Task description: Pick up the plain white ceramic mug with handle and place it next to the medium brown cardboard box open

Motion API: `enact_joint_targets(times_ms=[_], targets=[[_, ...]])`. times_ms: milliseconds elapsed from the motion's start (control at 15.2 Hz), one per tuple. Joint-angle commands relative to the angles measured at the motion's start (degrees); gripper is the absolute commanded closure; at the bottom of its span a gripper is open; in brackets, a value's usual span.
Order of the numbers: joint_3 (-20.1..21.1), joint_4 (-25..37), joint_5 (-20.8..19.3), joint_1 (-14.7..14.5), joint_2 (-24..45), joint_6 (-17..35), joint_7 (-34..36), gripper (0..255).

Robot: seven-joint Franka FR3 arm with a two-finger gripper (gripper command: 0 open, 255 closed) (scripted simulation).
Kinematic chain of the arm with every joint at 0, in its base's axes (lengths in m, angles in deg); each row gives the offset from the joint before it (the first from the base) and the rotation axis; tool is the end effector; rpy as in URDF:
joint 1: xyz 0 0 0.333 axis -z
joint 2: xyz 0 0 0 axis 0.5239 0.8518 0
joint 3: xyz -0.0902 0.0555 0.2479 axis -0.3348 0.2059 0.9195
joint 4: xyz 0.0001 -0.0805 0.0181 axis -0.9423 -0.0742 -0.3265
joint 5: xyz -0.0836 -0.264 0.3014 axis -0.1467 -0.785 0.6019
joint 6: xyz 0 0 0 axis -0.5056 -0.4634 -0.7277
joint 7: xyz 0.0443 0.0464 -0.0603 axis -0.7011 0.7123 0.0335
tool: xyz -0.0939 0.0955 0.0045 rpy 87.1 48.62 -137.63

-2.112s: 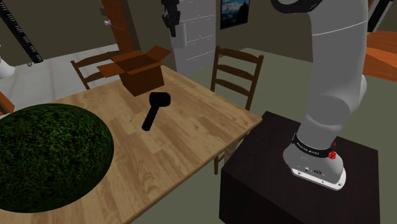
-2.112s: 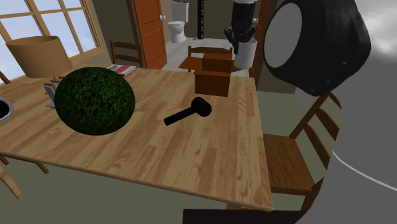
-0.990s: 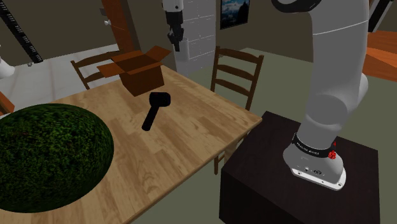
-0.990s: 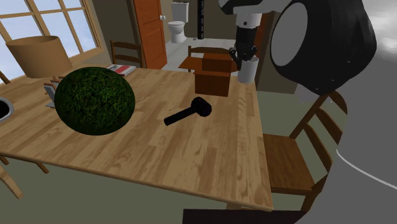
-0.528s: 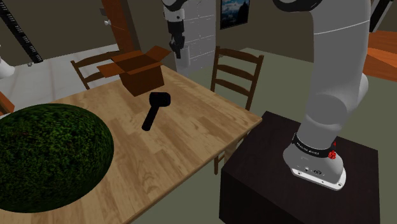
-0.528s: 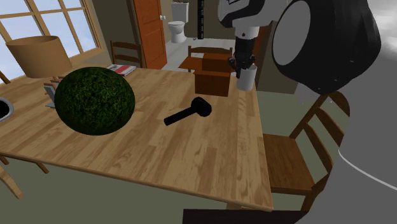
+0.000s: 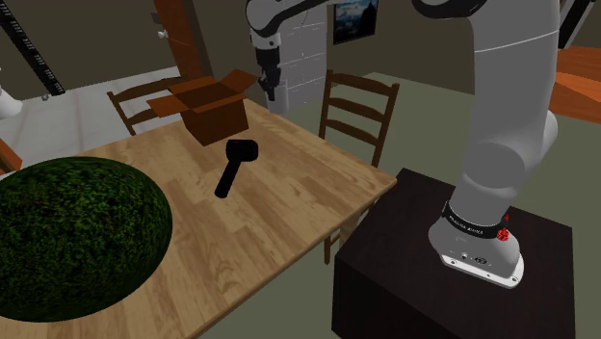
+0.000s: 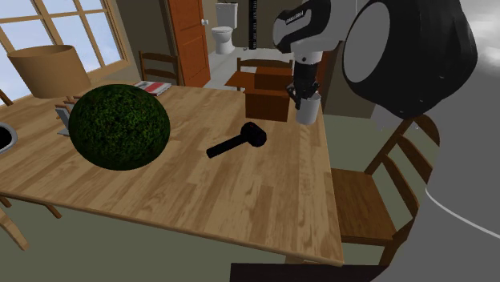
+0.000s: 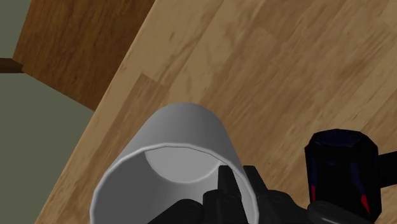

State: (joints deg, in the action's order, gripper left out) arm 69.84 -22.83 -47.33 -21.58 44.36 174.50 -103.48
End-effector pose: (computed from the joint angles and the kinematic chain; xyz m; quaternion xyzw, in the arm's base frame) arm 0.6746 0.0186 0.3857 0.9846 0.1728 0.0264 0.0079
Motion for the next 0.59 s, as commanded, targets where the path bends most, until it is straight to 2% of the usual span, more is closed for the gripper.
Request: enact_joint_targets(times_ms=[0,528], targets=[[-0.1,-1.2,-0.1,0.1,0.2,1.4,0.0,255],[-0.3,-5.4,-0.6,0.1,1.6,6.9,0.4,255]])
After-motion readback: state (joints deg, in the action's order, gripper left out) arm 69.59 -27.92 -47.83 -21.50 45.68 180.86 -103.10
